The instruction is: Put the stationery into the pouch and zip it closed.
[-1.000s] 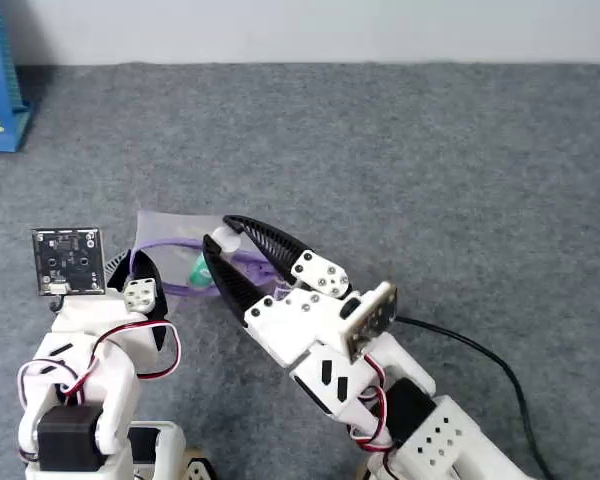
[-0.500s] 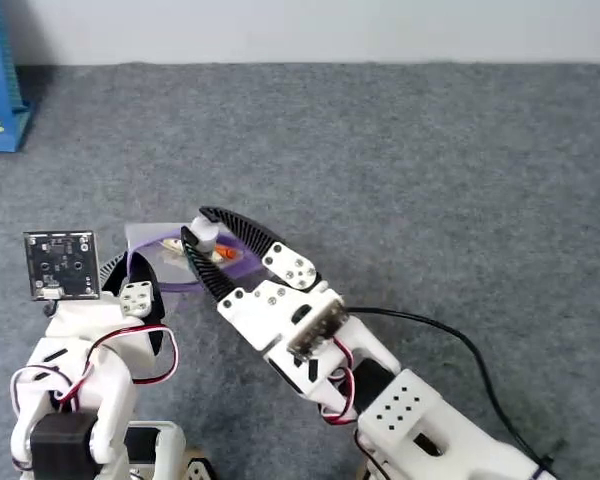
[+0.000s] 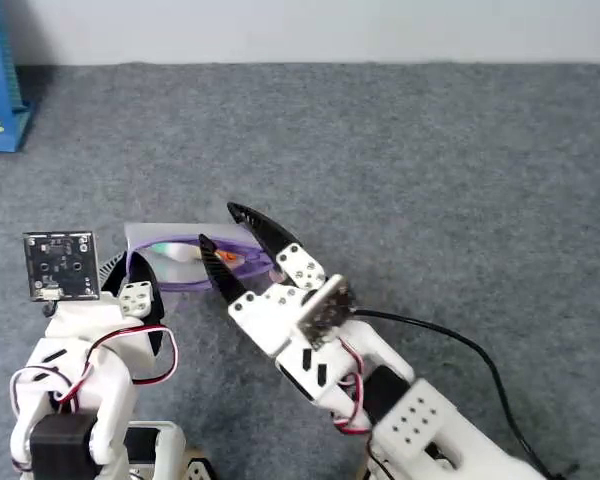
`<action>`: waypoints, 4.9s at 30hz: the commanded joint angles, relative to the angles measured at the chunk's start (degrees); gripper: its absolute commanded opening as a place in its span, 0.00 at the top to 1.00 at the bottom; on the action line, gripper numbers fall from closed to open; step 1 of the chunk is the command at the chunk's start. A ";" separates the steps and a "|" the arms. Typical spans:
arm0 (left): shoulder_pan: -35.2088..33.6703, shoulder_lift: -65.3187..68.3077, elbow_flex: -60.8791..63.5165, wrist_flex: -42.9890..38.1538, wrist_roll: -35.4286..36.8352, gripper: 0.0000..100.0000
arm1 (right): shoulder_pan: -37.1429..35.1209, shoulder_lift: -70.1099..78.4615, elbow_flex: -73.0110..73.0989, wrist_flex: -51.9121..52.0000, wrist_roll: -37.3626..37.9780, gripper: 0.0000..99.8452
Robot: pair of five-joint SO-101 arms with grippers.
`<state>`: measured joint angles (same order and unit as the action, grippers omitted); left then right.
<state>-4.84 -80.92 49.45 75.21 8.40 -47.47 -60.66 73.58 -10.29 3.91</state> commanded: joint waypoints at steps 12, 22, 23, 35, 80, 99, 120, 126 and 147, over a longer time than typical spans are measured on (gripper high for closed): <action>-4.04 -0.26 -2.15 -1.05 0.44 0.99 | 21.23 -5.49 -23.47 60.53 -23.38 0.86; -9.32 -0.26 -1.80 -1.23 0.44 0.99 | 20.88 23.34 -24.53 61.41 -25.93 0.85; -9.58 -0.26 -1.80 -1.23 0.44 0.99 | 20.62 26.15 -24.97 60.97 -26.46 0.85; -9.32 -0.35 -0.75 -1.32 0.44 0.99 | 13.23 54.29 -41.23 61.05 -30.24 0.85; -9.32 -0.35 -0.22 -1.14 0.44 0.99 | 6.73 51.82 -43.34 80.13 -34.99 0.84; -9.49 -0.35 -0.13 -1.05 0.35 0.99 | 1.80 60.09 -41.32 66.24 -39.21 0.76; -9.23 -0.35 0.75 -1.32 0.35 0.99 | 8.31 58.77 -41.32 70.90 -35.96 0.99; -9.23 -0.35 0.75 -1.32 0.35 0.99 | 15.34 51.91 -41.32 72.22 -31.12 0.99; -9.23 -0.35 0.75 -1.32 0.35 0.99 | 34.15 59.21 -41.41 57.27 -13.36 0.78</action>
<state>-14.07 -81.63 50.68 75.21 8.40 -13.36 -0.79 32.53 46.15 -7.16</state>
